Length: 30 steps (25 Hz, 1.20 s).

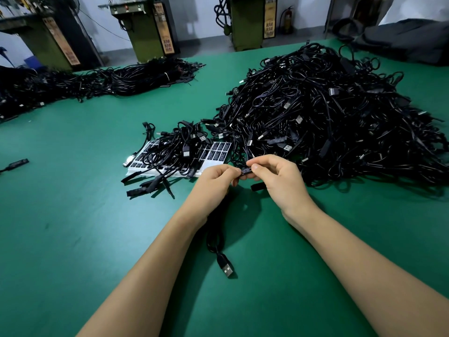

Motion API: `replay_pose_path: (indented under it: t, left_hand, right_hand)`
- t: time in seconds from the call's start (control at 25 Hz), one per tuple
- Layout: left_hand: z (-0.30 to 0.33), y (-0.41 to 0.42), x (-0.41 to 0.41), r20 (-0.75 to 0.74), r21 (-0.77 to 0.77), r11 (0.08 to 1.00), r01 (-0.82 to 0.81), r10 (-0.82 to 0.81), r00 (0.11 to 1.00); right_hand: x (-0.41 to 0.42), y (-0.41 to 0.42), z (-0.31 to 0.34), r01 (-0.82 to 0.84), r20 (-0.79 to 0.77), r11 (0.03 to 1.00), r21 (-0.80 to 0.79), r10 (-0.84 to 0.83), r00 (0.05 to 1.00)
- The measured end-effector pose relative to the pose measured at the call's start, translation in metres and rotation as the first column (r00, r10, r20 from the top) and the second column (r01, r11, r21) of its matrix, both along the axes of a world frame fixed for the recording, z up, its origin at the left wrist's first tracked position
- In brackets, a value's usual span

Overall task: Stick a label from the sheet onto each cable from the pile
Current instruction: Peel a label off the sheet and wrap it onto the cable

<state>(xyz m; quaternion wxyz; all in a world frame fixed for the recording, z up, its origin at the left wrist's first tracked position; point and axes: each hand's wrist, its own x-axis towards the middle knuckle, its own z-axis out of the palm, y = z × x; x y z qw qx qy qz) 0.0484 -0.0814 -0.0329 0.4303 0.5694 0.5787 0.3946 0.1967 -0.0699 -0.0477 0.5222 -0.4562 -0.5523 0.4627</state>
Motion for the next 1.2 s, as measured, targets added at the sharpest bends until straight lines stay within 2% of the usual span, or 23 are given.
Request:
replay_pose_path:
  t: [0.2, 0.4, 0.76, 0.96, 1.2]
  left_hand:
    - [-0.0017, -0.0028, 0.0008, 0.032, 0.049, 0.999, 0.021, -0.023, 0.999]
    - [-0.0019, -0.0047, 0.0018, 0.028, 0.073, 0.996, 0.051, -0.053, 0.998]
    - [-0.0036, -0.0007, 0.0012, 0.003, 0.041, 0.999, 0.001, -0.001, 1.0]
    - [-0.0021, 0.0, 0.0001, 0.16, -0.021, 1.0, -0.007, 0.01, 0.987]
    - [-0.0031, 0.0012, -0.0016, 0.148, -0.006, 1.0, 0.016, -0.015, 0.989]
  right_hand:
    - [-0.0003, 0.0006, 0.0, 0.016, -0.026, 1.0, -0.003, -0.016, 1.0]
    - [-0.0013, -0.0006, -0.0015, 0.006, 0.104, 0.998, 0.055, -0.011, 0.995]
    - [0.002, 0.0013, -0.0031, -0.022, 0.047, 1.0, 0.017, 0.021, 0.999]
    - [0.0024, 0.0026, -0.0039, -0.019, 0.034, 1.0, 0.008, 0.019, 0.999]
    - [0.0018, 0.0032, -0.0044, 0.024, 0.03, 1.0, -0.012, -0.023, 0.999]
